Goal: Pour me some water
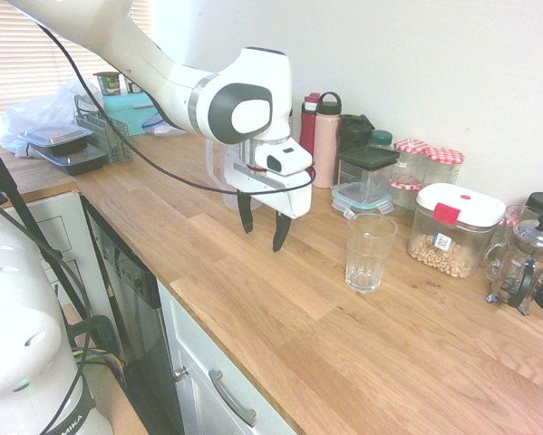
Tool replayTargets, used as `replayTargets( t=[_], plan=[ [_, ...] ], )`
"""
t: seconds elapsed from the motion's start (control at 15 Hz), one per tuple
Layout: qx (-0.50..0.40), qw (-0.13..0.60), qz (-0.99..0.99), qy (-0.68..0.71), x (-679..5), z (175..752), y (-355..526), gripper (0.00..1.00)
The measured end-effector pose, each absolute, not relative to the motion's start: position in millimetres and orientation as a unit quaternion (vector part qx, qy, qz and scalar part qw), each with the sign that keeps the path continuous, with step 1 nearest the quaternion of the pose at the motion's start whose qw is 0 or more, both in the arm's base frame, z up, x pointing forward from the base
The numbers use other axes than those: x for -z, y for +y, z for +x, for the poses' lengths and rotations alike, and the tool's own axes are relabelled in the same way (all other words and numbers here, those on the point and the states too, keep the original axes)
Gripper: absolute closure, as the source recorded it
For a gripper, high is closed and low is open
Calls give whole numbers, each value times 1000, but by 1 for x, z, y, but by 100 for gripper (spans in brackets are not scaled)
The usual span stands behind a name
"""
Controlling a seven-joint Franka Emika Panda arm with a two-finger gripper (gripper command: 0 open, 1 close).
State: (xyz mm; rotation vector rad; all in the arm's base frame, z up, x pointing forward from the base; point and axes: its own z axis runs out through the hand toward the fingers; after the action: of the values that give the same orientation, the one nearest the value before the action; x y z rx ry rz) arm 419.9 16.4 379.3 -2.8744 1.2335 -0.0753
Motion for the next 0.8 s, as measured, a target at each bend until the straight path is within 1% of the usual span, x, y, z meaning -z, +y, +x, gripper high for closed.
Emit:
replayTargets(
  t=[0.2,0.33,0.53,0.67,0.8],
  plan=[
    [21,4,-915,403,-378,421,20,0],
    [30,2,-916,400,-394,415,42,0],
    [54,5,-913,404,-451,377,102,0],
    [87,17,-912,401,-488,346,146,0],
    [124,28,-905,407,-513,328,186,0]
  ],
)
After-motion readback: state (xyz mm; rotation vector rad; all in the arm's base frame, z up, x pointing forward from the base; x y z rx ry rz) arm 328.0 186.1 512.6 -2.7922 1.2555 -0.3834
